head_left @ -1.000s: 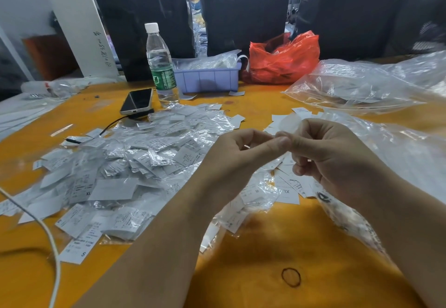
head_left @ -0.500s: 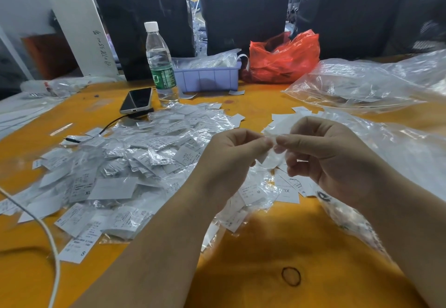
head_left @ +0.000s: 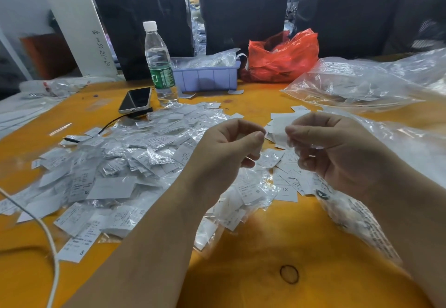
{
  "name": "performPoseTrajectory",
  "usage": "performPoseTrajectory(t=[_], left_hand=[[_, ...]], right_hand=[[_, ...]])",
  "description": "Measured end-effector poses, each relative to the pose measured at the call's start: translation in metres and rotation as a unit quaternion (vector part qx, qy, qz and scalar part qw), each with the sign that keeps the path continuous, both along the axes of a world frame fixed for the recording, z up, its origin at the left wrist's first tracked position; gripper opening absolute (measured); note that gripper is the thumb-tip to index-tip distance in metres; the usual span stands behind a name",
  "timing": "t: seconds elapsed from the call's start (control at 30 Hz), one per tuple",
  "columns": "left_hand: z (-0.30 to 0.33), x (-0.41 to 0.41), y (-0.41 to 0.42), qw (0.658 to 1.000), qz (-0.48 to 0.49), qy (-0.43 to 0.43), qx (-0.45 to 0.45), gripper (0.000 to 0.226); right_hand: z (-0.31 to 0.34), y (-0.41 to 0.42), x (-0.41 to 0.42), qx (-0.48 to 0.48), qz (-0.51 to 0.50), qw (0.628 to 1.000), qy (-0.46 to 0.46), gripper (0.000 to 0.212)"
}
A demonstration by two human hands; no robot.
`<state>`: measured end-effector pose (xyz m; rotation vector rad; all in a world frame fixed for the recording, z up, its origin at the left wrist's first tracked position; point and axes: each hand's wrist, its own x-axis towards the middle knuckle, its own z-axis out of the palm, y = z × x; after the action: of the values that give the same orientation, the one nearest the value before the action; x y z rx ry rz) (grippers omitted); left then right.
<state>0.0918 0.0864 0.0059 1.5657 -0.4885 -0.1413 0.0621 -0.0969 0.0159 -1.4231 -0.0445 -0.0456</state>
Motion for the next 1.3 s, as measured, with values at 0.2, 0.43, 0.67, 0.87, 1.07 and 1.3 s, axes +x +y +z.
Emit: performPoseTrajectory(t=[0.2, 0.43, 0.67, 0.87, 1.07, 1.3], left_hand=[[0.0006, -0.0028, -0.002, 0.999, -0.014, -0.031, 0.031, 0.048], [0.0034, -0.0053, -0.0036, 0.996, -0.004, -0.053, 0.067, 0.025], [0.0043, -0.0044, -0.0035, 0.992, 0.004, -0.048, 0.113, 0.026], [0.0063, -0.0077, -0.0031, 0.984, -0.041, -0.079, 0.154, 0.028], [0.0079, -0.0096, -0.0027, 0.975, -0.041, -0.115, 0.187, 0.036], [0.009, -0.0096, -0.0021, 0.969, -0.036, -0.123, 0.211, 0.037]], right_hand=[[0.0028, -0.0021, -0.0012, 0.025, -0.01, 0.999, -0.02, 0.029], [0.0015, -0.0033, -0.0008, 0.039, 0.018, 0.999, -0.027, 0.016], [0.0018, -0.0043, -0.0014, 0.042, 0.052, 0.997, -0.025, 0.022], [0.0031, -0.0032, -0.0038, 0.02, 0.088, 0.996, -0.015, 0.016], [0.002, -0.0048, -0.0029, -0.005, 0.101, 0.995, -0.011, 0.017], [0.0024, -0.0041, -0.0032, -0.023, 0.099, 0.995, -0.012, 0.017]])
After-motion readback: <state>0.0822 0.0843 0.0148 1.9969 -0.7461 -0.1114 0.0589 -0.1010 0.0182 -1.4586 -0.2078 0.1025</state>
